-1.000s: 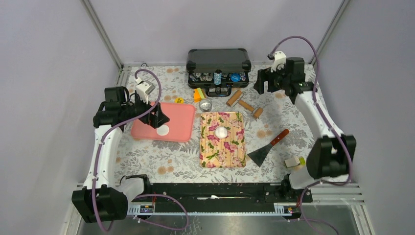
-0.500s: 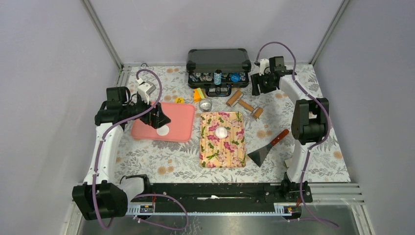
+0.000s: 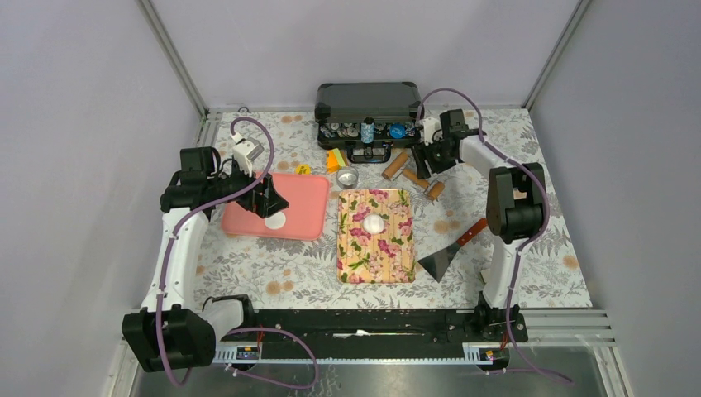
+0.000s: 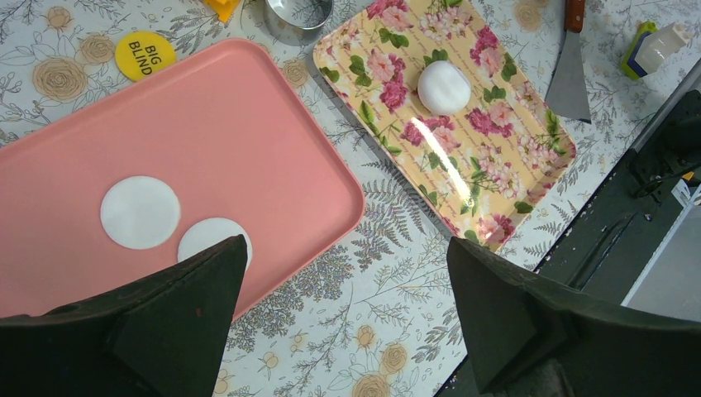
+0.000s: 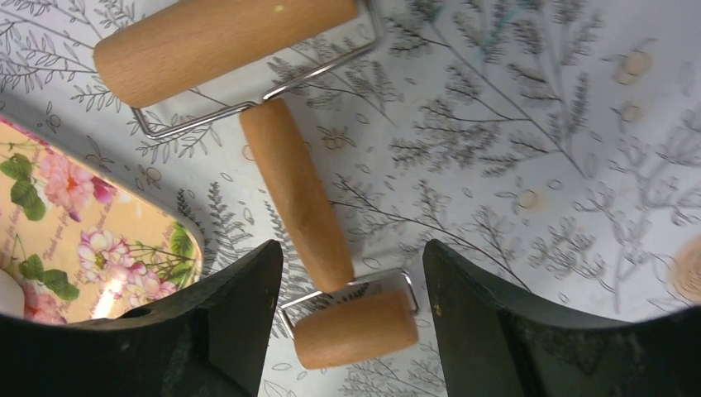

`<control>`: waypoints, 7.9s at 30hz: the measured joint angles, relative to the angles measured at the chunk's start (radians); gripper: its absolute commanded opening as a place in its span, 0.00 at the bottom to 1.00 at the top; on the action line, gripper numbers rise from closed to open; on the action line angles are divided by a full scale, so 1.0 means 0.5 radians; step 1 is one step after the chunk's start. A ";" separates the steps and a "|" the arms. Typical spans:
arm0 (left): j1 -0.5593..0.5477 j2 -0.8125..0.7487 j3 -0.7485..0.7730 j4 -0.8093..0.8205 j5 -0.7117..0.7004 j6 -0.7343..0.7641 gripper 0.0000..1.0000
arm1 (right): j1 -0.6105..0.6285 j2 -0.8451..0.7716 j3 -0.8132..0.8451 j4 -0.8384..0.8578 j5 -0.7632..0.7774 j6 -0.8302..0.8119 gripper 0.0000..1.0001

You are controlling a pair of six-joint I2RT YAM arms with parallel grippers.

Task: Roll out the dumpling wrappers from the dough
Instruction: Pick up the rolling pin from the center of the board, then move the work surface to the center of the board.

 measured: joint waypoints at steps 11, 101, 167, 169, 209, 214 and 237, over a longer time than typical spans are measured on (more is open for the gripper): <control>0.000 0.001 0.000 0.000 0.002 0.000 0.99 | 0.078 0.103 -0.001 0.003 0.000 -0.069 0.64; -1.826 2.049 2.268 -1.434 0.054 0.148 0.88 | 1.156 -2.328 -1.268 -0.602 -0.135 -1.798 0.00; -0.977 0.636 1.093 -0.658 0.734 0.189 0.00 | 0.367 -1.656 -1.404 2.663 -1.910 1.878 0.99; -0.977 0.697 1.086 -0.607 0.797 0.144 0.00 | 0.396 -1.614 -1.428 2.851 -1.933 1.993 0.98; -1.057 0.544 0.391 0.852 0.802 -1.026 0.00 | 0.674 -1.441 -1.591 3.133 -1.353 2.044 0.00; -1.057 0.544 0.391 0.845 0.799 -1.012 0.03 | 0.673 -1.441 -1.585 3.110 -1.360 2.077 0.00; -0.838 0.990 0.376 0.439 -0.561 -0.625 0.98 | 0.702 -1.472 -1.701 1.939 -0.790 0.620 0.00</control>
